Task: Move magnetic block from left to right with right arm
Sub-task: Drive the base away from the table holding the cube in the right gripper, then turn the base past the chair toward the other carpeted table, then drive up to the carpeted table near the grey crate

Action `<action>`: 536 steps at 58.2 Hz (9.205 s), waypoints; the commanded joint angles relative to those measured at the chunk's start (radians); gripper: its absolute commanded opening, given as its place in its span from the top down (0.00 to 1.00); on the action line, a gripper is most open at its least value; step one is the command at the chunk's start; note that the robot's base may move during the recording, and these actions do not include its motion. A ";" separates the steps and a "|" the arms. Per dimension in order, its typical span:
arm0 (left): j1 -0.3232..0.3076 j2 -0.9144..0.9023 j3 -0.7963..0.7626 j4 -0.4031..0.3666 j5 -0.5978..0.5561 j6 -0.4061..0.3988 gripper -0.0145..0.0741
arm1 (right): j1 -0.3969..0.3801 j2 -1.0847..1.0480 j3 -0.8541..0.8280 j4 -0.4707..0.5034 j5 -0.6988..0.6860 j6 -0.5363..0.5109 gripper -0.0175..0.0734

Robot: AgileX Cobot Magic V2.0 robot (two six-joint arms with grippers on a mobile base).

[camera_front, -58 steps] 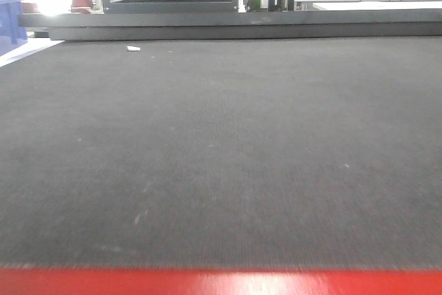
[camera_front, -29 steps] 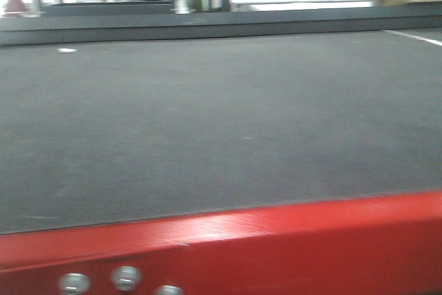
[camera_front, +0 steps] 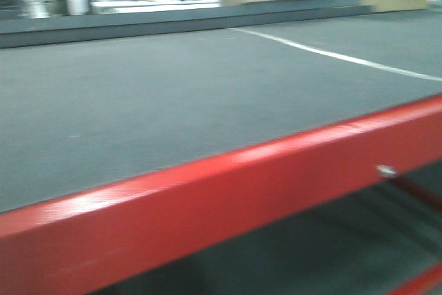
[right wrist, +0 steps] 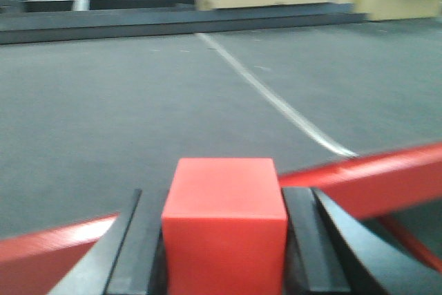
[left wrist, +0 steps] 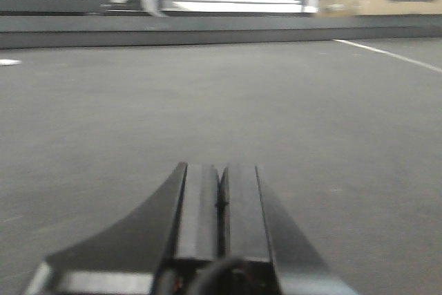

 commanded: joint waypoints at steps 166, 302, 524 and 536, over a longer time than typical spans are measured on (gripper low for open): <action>-0.004 -0.011 0.008 -0.003 -0.084 -0.007 0.98 | -0.006 0.008 -0.029 -0.011 -0.083 -0.007 0.41; -0.004 -0.010 0.008 -0.003 -0.084 -0.007 0.98 | -0.006 0.008 -0.029 -0.011 -0.083 -0.007 0.41; -0.004 -0.010 0.008 -0.003 -0.084 -0.007 0.98 | -0.006 0.008 -0.029 -0.011 -0.083 -0.007 0.41; -0.004 -0.010 0.008 -0.003 -0.084 -0.007 0.98 | -0.006 0.008 -0.029 -0.011 -0.083 -0.007 0.41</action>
